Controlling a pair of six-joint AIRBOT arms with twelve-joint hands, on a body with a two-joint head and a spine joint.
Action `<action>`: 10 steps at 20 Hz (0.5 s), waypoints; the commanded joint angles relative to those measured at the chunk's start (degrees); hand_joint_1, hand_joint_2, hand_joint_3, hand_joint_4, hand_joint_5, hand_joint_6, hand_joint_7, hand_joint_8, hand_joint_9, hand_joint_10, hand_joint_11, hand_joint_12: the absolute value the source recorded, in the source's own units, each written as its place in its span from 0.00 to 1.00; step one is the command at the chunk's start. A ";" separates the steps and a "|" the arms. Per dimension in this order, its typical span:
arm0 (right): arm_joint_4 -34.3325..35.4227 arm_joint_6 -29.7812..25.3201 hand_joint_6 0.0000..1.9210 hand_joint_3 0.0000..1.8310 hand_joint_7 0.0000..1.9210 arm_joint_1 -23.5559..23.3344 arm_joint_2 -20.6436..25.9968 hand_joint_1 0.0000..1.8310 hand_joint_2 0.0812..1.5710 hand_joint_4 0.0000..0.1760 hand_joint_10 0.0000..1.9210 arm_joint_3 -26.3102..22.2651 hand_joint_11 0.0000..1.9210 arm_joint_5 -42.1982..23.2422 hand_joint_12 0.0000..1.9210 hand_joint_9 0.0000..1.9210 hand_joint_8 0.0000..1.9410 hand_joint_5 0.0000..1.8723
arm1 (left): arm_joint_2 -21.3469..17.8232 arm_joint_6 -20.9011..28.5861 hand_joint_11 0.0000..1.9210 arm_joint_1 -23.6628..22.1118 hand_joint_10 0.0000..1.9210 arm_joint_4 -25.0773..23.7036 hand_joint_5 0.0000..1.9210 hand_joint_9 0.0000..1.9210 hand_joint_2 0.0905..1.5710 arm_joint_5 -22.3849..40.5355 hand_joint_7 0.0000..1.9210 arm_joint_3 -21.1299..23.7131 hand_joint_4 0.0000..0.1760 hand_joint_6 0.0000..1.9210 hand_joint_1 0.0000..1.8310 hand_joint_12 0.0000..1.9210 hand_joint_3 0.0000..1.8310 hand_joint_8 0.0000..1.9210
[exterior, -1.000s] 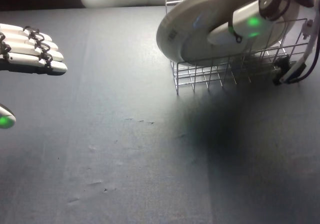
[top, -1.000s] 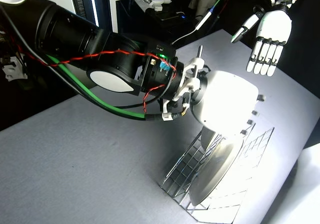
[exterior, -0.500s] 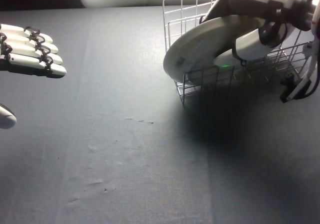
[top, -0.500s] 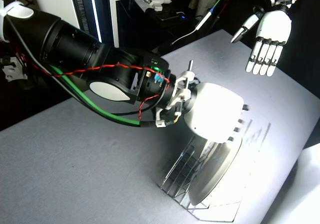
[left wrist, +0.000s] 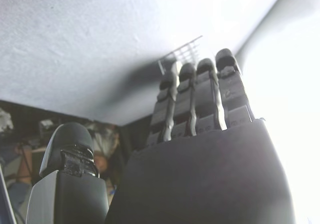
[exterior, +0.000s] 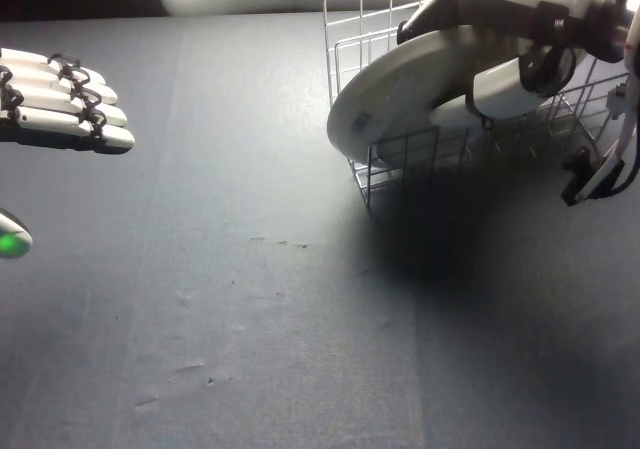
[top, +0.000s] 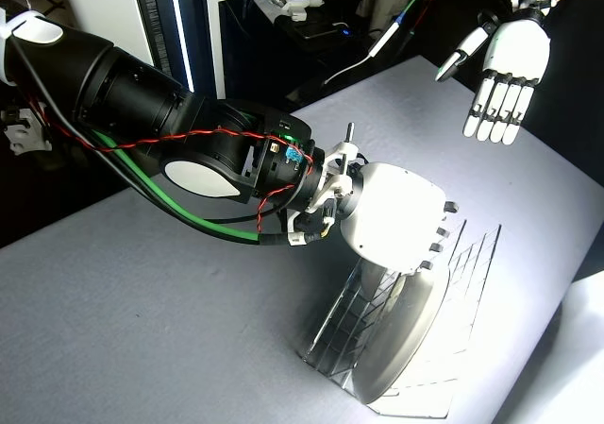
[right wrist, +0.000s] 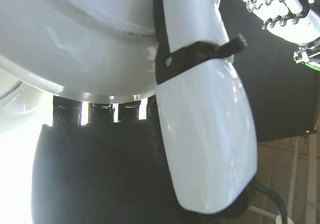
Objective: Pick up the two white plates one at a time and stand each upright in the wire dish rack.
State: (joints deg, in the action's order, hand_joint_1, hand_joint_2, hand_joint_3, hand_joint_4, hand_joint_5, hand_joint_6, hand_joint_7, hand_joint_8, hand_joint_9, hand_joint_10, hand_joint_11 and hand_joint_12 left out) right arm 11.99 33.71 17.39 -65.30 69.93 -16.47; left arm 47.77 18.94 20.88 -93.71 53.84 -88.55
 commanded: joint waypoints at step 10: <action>-1.08 -0.41 0.01 0.00 0.47 -3.28 1.06 0.72 0.65 0.00 0.01 -0.64 0.21 -8.01 0.59 0.46 0.00 0.46 | -0.28 0.09 0.00 -0.54 0.00 3.76 0.01 0.00 0.72 0.79 0.00 0.04 0.00 0.00 0.00 0.00 0.00 0.00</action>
State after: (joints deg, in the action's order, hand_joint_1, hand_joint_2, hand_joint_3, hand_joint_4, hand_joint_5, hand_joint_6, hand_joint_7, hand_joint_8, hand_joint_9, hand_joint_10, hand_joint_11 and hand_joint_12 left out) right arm 10.70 33.54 15.14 -64.69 69.36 -15.35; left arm 47.77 18.94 20.88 -93.71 53.84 -88.51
